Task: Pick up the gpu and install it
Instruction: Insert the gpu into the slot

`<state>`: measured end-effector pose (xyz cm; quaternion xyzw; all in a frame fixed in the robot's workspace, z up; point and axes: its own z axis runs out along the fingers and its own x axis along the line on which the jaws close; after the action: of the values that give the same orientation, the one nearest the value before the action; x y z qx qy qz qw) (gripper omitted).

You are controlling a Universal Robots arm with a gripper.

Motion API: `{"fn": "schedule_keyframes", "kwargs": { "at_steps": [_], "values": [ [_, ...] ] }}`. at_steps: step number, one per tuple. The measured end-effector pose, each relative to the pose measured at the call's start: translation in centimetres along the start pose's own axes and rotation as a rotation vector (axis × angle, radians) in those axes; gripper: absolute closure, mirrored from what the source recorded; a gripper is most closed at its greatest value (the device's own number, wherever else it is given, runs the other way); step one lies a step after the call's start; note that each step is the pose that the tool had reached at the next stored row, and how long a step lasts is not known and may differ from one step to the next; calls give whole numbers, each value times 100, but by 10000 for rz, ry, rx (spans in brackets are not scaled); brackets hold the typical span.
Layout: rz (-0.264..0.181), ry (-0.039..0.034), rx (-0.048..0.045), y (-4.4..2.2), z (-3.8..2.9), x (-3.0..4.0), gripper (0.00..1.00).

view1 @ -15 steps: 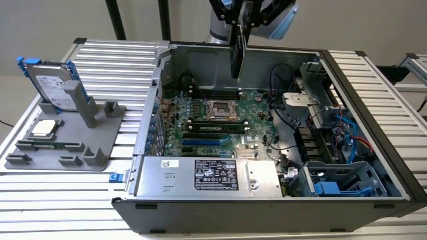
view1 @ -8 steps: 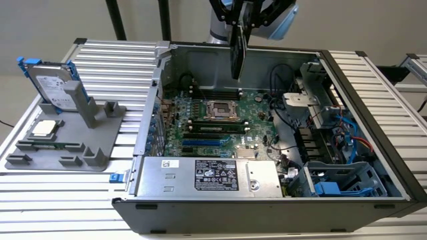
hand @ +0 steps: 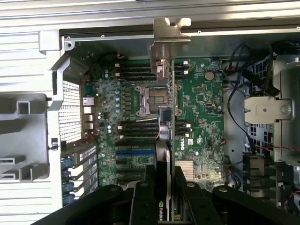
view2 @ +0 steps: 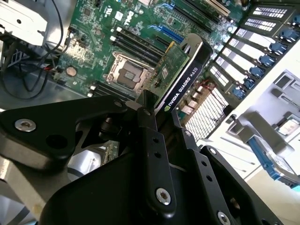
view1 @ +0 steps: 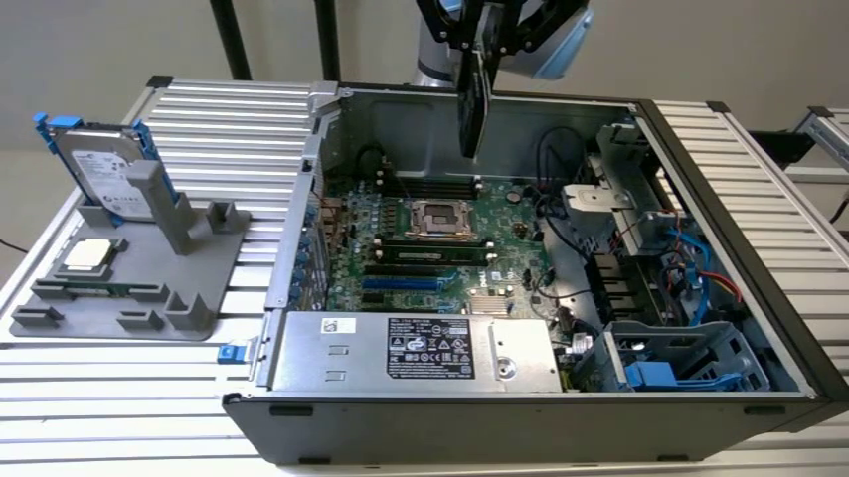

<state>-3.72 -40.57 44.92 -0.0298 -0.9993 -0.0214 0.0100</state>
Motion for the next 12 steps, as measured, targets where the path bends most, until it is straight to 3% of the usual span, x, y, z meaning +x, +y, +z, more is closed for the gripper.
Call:
{"fn": "schedule_keyframes", "kwargs": {
  "at_steps": [12],
  "values": [
    [-310, 13, 7, -12, -1, -1, 100]
  ]
}}
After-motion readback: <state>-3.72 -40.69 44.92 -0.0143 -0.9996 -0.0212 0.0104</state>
